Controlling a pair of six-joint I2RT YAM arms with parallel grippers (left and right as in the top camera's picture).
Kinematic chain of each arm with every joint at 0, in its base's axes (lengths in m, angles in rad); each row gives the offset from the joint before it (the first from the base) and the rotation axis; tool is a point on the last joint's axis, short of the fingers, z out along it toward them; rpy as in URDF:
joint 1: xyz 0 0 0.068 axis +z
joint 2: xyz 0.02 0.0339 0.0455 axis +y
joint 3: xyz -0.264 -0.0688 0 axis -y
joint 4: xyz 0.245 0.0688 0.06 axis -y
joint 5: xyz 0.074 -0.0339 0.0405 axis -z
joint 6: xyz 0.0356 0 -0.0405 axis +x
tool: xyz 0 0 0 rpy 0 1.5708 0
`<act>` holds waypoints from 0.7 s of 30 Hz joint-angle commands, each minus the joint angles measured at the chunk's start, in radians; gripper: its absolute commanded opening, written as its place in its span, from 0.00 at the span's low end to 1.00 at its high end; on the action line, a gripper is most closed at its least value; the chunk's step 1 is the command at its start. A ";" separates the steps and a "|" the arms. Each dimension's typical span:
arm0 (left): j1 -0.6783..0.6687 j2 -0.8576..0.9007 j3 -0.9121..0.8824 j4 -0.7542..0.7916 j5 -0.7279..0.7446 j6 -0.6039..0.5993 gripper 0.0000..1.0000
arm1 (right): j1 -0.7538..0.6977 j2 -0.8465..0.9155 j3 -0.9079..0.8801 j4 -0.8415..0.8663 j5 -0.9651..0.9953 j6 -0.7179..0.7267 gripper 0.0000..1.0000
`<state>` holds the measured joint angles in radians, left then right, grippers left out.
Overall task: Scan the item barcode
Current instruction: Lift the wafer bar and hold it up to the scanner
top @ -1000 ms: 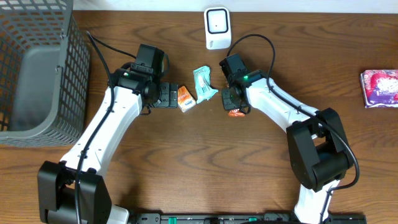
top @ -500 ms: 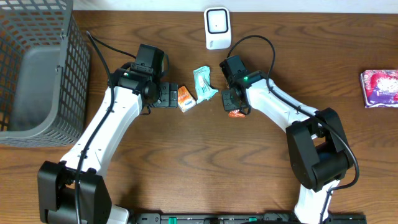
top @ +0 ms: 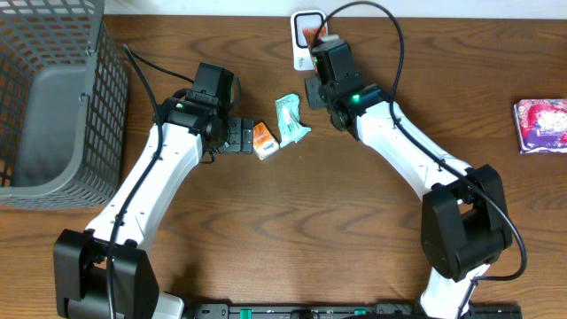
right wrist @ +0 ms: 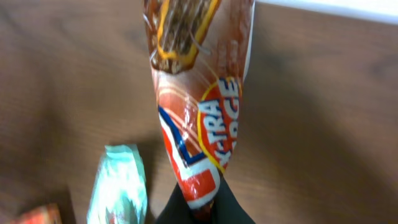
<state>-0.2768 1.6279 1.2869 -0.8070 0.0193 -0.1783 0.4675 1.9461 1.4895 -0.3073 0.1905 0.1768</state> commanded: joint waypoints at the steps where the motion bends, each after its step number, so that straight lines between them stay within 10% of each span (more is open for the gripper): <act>1: -0.002 0.005 0.004 -0.003 -0.013 0.013 0.98 | -0.006 0.023 0.015 0.103 0.016 0.021 0.01; 11: -0.002 0.005 0.004 -0.003 -0.013 0.013 0.98 | -0.021 0.144 0.070 0.399 -0.054 0.113 0.01; 21: -0.002 0.005 0.004 -0.003 -0.013 0.013 0.98 | -0.092 0.356 0.387 0.213 -0.171 0.205 0.01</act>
<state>-0.2768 1.6279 1.2869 -0.8078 0.0196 -0.1780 0.4019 2.2143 1.7863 -0.0395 0.1005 0.3317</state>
